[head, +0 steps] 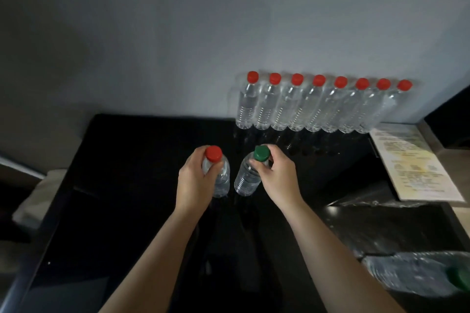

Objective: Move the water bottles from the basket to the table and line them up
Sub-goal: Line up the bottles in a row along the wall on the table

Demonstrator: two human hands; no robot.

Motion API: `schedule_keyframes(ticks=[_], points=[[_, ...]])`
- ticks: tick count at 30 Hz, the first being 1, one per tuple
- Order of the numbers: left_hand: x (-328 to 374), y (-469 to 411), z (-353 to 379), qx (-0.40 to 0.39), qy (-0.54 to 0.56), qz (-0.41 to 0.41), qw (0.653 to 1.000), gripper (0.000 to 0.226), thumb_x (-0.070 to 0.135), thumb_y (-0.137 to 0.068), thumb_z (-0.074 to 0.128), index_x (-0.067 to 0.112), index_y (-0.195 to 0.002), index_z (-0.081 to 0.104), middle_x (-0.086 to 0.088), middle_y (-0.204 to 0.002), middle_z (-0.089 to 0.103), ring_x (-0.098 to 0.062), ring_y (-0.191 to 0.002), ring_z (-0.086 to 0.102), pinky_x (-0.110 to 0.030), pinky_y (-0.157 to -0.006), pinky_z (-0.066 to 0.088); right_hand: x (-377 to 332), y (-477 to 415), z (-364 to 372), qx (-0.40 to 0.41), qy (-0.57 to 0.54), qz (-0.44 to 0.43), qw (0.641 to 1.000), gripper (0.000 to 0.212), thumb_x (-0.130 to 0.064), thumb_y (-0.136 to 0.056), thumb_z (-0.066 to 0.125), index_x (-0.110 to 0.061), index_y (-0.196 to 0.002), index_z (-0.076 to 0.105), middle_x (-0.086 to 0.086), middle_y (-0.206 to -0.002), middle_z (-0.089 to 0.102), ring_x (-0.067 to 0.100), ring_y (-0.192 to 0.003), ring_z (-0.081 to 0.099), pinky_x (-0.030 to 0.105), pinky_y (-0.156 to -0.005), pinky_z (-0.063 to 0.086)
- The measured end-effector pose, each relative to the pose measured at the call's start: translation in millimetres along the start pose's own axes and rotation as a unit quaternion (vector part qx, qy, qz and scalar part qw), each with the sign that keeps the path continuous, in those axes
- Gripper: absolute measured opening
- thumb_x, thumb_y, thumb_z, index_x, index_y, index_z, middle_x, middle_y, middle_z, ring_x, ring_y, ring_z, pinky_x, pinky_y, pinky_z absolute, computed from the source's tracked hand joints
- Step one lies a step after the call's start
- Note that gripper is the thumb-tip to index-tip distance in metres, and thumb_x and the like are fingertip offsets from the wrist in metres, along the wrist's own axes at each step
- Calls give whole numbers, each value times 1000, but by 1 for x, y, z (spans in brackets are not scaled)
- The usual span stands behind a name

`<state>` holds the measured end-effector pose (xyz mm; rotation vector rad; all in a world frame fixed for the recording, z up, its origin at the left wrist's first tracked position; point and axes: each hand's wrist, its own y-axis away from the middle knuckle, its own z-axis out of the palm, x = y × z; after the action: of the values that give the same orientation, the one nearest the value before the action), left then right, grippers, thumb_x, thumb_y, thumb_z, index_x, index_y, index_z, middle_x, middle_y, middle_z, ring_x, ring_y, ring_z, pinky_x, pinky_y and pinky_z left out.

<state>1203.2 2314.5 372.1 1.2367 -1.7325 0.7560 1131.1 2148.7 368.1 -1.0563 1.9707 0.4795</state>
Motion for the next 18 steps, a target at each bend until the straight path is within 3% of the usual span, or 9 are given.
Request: schedule_keyframes(ticks=[8,14,18], points=[[-24,-92,-16,4,-15,16,1000,28,22,-90,64,22,-117,58,8,-107,63,-9,-101,59,-32,-92,49,-27,-74,53,27,12,4,1000,20,-32,-84,70,-18,-97,62,-10,-85,66,10,-81,62,39,-76,54],[-30,-126,-14,-1,-24,40,999,32,25,-90,64,20,-120,58,6,-111,63,-10,-102,59,-32,-94,49,-30,-93,68,43,3,10,999,27,-33,-84,70,-20,-106,63,-11,-91,67,8,-87,63,37,-80,54],[-39,-125,-11,-5,-12,60,998,37,29,-89,64,22,-124,56,9,-114,62,-4,-104,59,-24,-92,48,-31,-92,69,22,-25,11,999,28,-31,-84,71,-21,-109,62,-13,-94,67,3,-89,63,34,-82,55]])
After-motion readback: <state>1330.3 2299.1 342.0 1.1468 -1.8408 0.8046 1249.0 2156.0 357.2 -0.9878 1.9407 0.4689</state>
